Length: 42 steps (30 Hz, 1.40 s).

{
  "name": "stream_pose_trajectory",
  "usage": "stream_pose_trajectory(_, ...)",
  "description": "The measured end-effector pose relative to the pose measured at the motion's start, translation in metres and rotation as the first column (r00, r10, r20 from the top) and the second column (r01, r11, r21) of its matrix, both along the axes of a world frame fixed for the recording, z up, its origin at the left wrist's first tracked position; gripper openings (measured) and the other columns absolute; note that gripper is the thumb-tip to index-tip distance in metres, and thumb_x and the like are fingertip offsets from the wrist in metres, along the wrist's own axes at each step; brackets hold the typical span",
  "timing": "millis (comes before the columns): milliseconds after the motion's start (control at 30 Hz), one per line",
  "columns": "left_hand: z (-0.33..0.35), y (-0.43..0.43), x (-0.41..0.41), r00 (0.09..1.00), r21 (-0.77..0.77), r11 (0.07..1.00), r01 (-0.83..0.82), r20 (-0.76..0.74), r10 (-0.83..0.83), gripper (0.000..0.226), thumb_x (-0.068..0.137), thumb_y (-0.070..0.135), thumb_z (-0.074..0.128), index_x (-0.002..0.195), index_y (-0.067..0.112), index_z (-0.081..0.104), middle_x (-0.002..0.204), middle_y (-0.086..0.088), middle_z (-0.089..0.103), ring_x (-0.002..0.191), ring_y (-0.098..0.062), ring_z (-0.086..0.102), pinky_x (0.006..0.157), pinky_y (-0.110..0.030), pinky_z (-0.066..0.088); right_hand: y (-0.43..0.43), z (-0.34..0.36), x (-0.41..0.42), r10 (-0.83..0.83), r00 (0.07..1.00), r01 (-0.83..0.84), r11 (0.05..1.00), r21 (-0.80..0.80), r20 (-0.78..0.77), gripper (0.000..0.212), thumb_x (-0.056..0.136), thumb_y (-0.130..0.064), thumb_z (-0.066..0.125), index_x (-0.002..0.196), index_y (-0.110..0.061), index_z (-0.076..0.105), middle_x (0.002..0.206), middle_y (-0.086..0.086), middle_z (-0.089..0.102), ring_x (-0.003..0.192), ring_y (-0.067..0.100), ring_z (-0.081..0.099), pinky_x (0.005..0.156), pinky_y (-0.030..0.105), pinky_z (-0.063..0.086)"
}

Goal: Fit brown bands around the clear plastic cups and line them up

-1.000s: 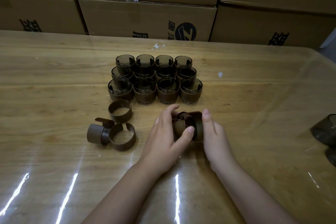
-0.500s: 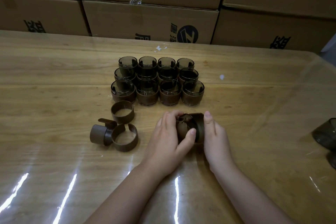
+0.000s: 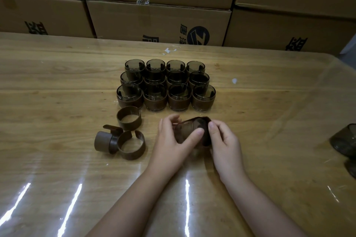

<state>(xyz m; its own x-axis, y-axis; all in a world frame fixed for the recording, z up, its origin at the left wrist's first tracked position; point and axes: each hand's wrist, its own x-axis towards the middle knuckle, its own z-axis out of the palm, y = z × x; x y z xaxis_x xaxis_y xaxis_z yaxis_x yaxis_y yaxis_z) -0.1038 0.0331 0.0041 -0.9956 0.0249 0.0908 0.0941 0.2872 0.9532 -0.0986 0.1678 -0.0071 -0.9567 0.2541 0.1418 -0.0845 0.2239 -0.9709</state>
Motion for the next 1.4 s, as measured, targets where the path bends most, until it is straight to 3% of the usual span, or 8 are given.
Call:
stream_pose_trajectory(133, -0.001, 0.000, -0.002, 1.000, 0.111, 0.994, 0.009, 0.028, -0.013, 0.073, 0.064, 0.072, 0.059, 0.123, 0.031, 0.050, 0.099, 0.012, 0.065, 0.086, 0.007, 0.062, 0.073, -0.012, 0.049, 0.002, 0.003, -0.002, -0.021, 0.999, 0.016, 0.983, -0.184, -0.024, 0.018, 0.098, -0.018, 0.053, 0.096, -0.031, 0.066, 0.093, -0.017, 0.072, 0.089, -0.001, 0.066, 0.074, 0.015, 0.050)
stream_pose_trajectory(233, 0.000, -0.005, -0.005, 0.994, 0.302, 0.952, 0.058, 0.075, -0.085, 0.078, 0.066, 0.053, 0.060, 0.133, 0.014, 0.050, 0.106, 0.002, 0.068, 0.085, 0.000, 0.067, 0.069, -0.016, 0.051, 0.002, 0.005, -0.001, 0.045, 0.999, -0.044, 0.966, -0.255, -0.001, 0.013, 0.094, -0.026, 0.057, 0.102, -0.027, 0.067, 0.101, -0.006, 0.073, 0.099, 0.010, 0.067, 0.086, 0.030, 0.054)
stream_pose_trajectory(400, -0.001, -0.011, -0.008, 0.975, 0.508, 0.853, 0.117, 0.106, -0.196, 0.064, 0.086, 0.041, 0.066, 0.136, 0.006, 0.047, 0.117, -0.017, 0.066, 0.106, -0.030, 0.066, 0.087, -0.046, 0.054, 0.009, 0.010, -0.003, 0.281, 0.956, -0.230, 0.899, -0.372, 0.088, 0.067, 0.082, -0.058, 0.059, 0.133, -0.015, 0.055, 0.123, 0.011, 0.066, 0.116, 0.025, 0.063, 0.102, 0.047, 0.047)
stream_pose_trajectory(600, -0.006, -0.015, -0.011, 0.950, 0.582, 0.793, 0.182, 0.104, -0.294, 0.059, 0.080, 0.036, 0.062, 0.131, 0.010, 0.052, 0.107, -0.008, 0.070, 0.102, -0.026, 0.067, 0.078, -0.031, 0.055, 0.013, 0.011, -0.005, 0.348, 0.937, -0.253, 0.725, -0.640, 0.024, 0.065, 0.088, -0.032, 0.051, 0.141, 0.005, 0.040, 0.109, 0.014, 0.063, 0.108, 0.026, 0.061, 0.098, 0.038, 0.046)
stream_pose_trajectory(767, -0.006, -0.016, -0.012, 0.941, 0.611, 0.763, 0.212, 0.083, -0.328, 0.054, 0.081, 0.032, 0.059, 0.130, 0.010, 0.054, 0.097, -0.006, 0.069, 0.092, -0.023, 0.068, 0.077, -0.029, 0.056, 0.012, 0.012, -0.007, 0.434, 0.901, -0.249, 0.506, -0.826, -0.007, 0.064, 0.084, -0.021, 0.055, 0.143, -0.002, 0.040, 0.133, 0.021, 0.057, 0.135, 0.040, 0.043, 0.118, 0.049, 0.026)
stream_pose_trajectory(1000, -0.002, -0.020, -0.012, 0.875, 0.670, 0.659, 0.341, 0.030, -0.483, 0.083, 0.059, 0.045, 0.087, 0.125, 0.012, 0.050, 0.098, -0.003, 0.070, 0.093, -0.018, 0.068, 0.076, -0.029, 0.055, 0.016, 0.018, -0.003, 0.557, 0.815, -0.343, 0.241, -0.908, -0.161, 0.088, 0.057, -0.016, 0.092, 0.136, -0.021, 0.054, 0.121, 0.018, 0.065, 0.113, 0.030, 0.063, 0.105, 0.042, 0.043)
stream_pose_trajectory(1200, 0.004, -0.022, -0.009, 0.826, 0.708, 0.578, 0.405, -0.012, -0.564, 0.078, 0.069, 0.040, 0.082, 0.126, 0.011, 0.038, 0.088, 0.009, 0.070, 0.082, -0.006, 0.067, 0.074, -0.023, 0.053, 0.018, 0.014, -0.001, 0.572, 0.796, -0.375, 0.208, -0.903, -0.199, 0.085, 0.061, -0.018, 0.091, 0.137, -0.027, 0.054, 0.078, 0.003, 0.052, 0.071, 0.013, 0.054, 0.100, 0.033, 0.036)
stream_pose_trajectory(1400, 0.003, -0.021, -0.010, 0.852, 0.729, 0.595, 0.339, 0.031, -0.523, 0.071, 0.068, 0.046, 0.082, 0.126, 0.016, 0.053, 0.110, 0.001, 0.069, 0.101, -0.015, 0.066, 0.083, -0.029, 0.053, 0.017, 0.022, 0.000, 0.553, 0.801, -0.415, 0.239, -0.878, -0.228, 0.079, 0.060, -0.017, 0.092, 0.132, -0.031, 0.060, 0.098, 0.009, 0.063, 0.097, 0.020, 0.060, 0.107, 0.036, 0.038)
